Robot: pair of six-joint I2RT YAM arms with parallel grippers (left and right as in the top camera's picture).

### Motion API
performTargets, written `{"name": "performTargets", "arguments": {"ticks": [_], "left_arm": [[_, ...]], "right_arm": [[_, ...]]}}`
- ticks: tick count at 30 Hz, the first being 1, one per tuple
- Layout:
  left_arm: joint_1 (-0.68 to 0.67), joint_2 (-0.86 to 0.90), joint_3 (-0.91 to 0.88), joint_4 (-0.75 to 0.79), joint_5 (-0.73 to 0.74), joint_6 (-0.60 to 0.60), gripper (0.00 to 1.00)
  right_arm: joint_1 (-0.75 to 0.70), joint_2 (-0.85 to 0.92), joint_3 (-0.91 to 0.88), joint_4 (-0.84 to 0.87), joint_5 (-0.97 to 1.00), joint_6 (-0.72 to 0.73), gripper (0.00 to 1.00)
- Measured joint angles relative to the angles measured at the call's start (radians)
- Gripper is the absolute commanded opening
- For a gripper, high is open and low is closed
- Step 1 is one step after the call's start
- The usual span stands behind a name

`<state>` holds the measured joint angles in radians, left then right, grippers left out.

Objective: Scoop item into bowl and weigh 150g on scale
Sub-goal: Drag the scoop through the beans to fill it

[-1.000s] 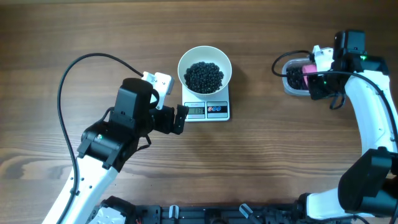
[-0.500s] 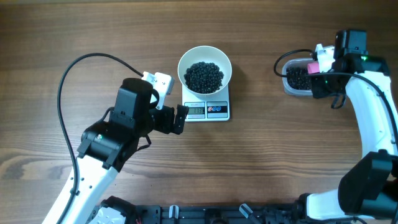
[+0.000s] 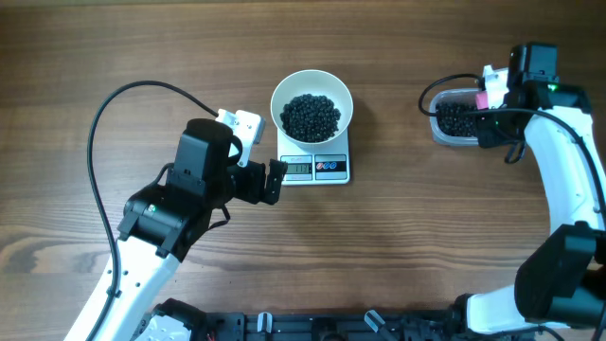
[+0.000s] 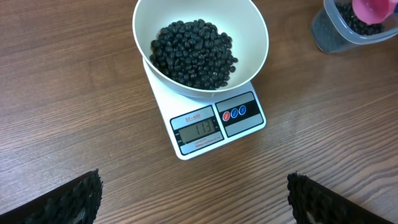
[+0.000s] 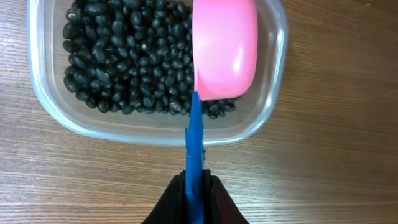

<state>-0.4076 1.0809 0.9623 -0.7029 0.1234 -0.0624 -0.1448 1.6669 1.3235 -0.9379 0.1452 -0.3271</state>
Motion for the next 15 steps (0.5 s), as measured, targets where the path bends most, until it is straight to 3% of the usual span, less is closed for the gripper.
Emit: {"name": "performTargets", "arguments": {"ticks": [15], "left_arm": [[0.0, 0.0, 0.0, 0.0, 0.0, 0.0, 1.0]], "right_arm": [[-0.001, 0.018, -0.001, -0.062, -0.234, 0.006, 0.04]]}}
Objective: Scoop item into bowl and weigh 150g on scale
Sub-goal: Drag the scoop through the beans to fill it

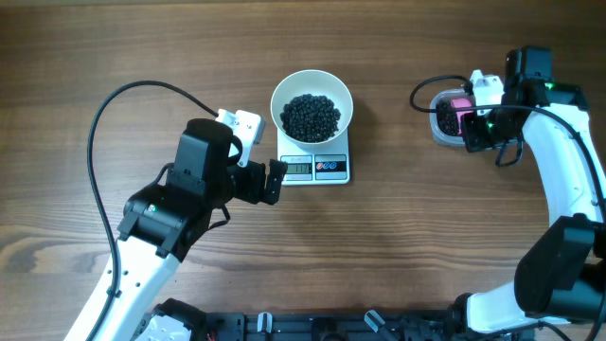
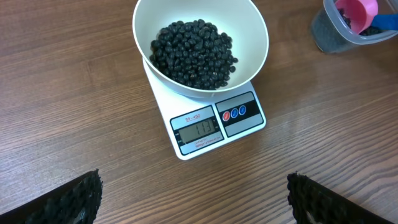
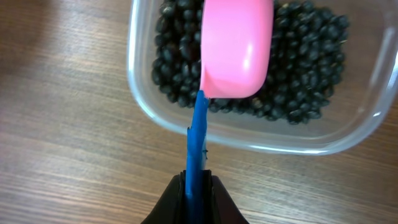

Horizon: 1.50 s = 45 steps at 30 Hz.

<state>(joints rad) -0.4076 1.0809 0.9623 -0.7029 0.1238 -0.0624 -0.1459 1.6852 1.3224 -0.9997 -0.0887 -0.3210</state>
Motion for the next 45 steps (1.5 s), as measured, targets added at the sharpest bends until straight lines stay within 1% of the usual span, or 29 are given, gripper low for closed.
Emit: {"name": "performTargets", "arguments": {"ticks": [3, 12, 20, 30, 45], "left_arm": [[0.0, 0.0, 0.0, 0.0, 0.0, 0.0, 1.0], [0.0, 0.0, 0.0, 0.0, 0.0, 0.0, 1.0], [0.0, 0.0, 0.0, 0.0, 0.0, 0.0, 1.0], [0.0, 0.0, 0.0, 0.0, 0.0, 0.0, 1.0], [0.0, 0.0, 0.0, 0.0, 0.0, 0.0, 1.0]], "right_arm": [[0.0, 0.0, 0.0, -0.032, -0.024, -0.031, 0.04], [-0.001, 0.0, 0.0, -0.05, -0.052, -0.091, 0.04], [-0.004, 0.0, 0.0, -0.051, -0.069, -0.116, 0.04], [-0.114, 0.008, 0.0, -0.056, -0.211, -0.153, 0.04], [-0.138, 0.011, 0.0, -0.071, -0.275, -0.175, 0.04]]}}
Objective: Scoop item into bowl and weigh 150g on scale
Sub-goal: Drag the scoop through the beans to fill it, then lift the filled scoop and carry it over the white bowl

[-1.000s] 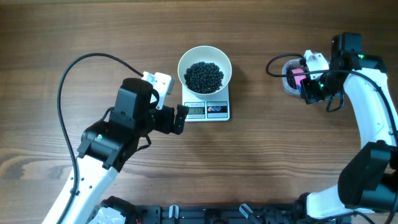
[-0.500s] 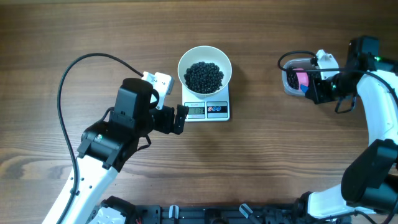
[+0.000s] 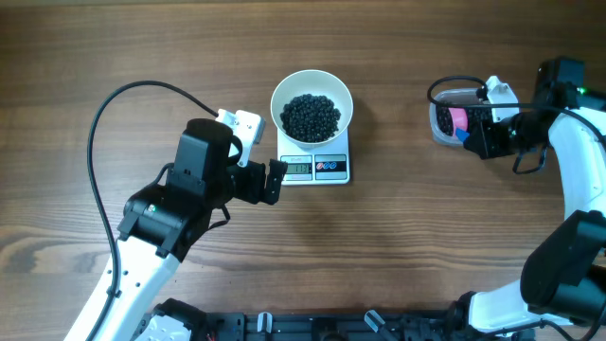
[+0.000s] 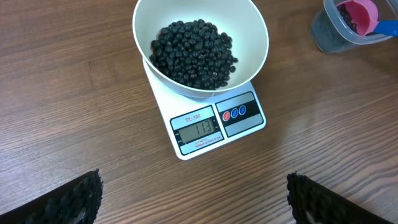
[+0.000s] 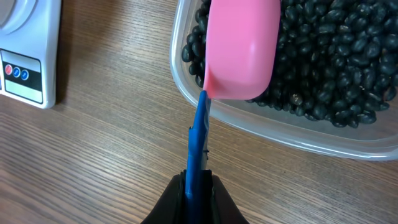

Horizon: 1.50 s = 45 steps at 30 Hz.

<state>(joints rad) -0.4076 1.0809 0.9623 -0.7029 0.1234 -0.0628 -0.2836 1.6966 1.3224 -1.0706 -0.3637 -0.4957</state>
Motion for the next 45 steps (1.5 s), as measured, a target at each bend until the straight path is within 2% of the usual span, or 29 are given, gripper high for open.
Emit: {"name": "performTargets", "arguments": {"ticks": [14, 32, 45], "left_arm": [[0.0, 0.0, 0.0, 0.0, 0.0, 0.0, 1.0], [0.0, 0.0, 0.0, 0.0, 0.0, 0.0, 1.0], [0.0, 0.0, 0.0, 0.0, 0.0, 0.0, 1.0]], "right_arm": [[-0.106, 0.0, -0.005, -0.007, -0.109, -0.003, 0.04], [-0.121, 0.0, -0.005, -0.018, -0.19, 0.023, 0.04], [-0.198, 0.0, -0.005, -0.017, -0.243, 0.023, 0.04]]}}
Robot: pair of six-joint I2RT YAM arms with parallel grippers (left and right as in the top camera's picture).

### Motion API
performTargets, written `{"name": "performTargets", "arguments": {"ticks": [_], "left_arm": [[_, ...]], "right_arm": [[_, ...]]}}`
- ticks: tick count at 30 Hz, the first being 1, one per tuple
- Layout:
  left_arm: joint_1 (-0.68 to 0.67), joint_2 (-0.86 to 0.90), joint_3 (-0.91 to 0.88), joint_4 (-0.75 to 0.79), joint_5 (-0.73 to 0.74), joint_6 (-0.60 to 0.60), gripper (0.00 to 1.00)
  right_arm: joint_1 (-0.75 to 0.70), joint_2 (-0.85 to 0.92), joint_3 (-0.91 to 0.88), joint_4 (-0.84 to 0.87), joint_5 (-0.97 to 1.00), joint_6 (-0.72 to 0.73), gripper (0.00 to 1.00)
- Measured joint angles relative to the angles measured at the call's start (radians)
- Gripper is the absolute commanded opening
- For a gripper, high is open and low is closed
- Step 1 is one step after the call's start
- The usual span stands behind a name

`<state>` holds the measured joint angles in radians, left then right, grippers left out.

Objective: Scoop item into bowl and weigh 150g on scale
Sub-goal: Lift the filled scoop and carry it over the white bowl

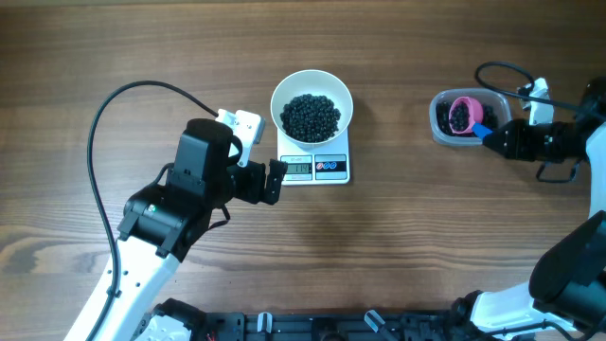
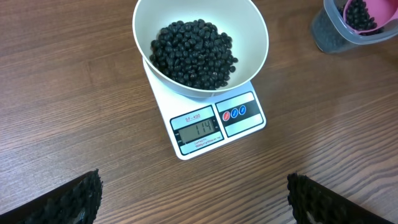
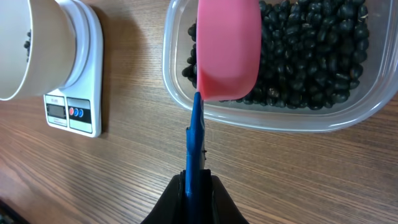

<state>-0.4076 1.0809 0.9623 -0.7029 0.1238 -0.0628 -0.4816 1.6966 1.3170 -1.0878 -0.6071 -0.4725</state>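
A white bowl [image 1: 311, 106] holding black beans sits on a small white scale [image 1: 322, 169]; its display [image 2: 201, 129] reads 114. My right gripper [image 3: 195, 180] is shut on the blue handle of a pink scoop [image 3: 226, 48], which hangs over the clear tub of black beans [image 3: 298, 50]. The scoop [image 1: 465, 116] carries beans and sits above the tub [image 1: 443, 133] in the overhead view. My left gripper [image 2: 193, 199] stands open over bare wood just in front of the scale, its fingers [image 2: 69, 198] wide apart.
A black cable [image 1: 133, 95] loops from the left arm across the table's left side. The right arm's cable [image 1: 502, 71] arcs behind the tub. Bare wooden tabletop lies between the scale and the tub.
The right arm has swung outward to the right, and the scoop now sits higher over the tub with beans in it. The scale display changed from 113 to 114. The left arm stayed put.
The right gripper held the scoop over the tub's right part, then over its left part. Then the scoop lay at the tub's left rim with beans in it. Now it hangs loaded over the tub. The left gripper stayed open before the scale throughout.
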Motion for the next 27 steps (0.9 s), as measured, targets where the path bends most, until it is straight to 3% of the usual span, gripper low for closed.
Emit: {"name": "performTargets", "arguments": {"ticks": [6, 15, 23, 27], "left_arm": [[0.0, 0.0, 0.0, 0.0, 0.0, 0.0, 1.0], [0.0, 0.0, 0.0, 0.0, 0.0, 0.0, 1.0], [0.0, 0.0, 0.0, 0.0, 0.0, 0.0, 1.0], [0.0, 0.0, 0.0, 0.0, 0.0, 0.0, 1.0]], "right_arm": [[-0.006, 0.0, 0.0, -0.002, -0.055, 0.0, 0.04], [-0.143, 0.0, 0.0, -0.045, -0.192, 0.003, 0.04], [-0.148, 0.0, 0.0, -0.069, -0.384, 0.004, 0.04], [-0.142, 0.001, 0.0, -0.084, -0.576, 0.042, 0.04]]}}
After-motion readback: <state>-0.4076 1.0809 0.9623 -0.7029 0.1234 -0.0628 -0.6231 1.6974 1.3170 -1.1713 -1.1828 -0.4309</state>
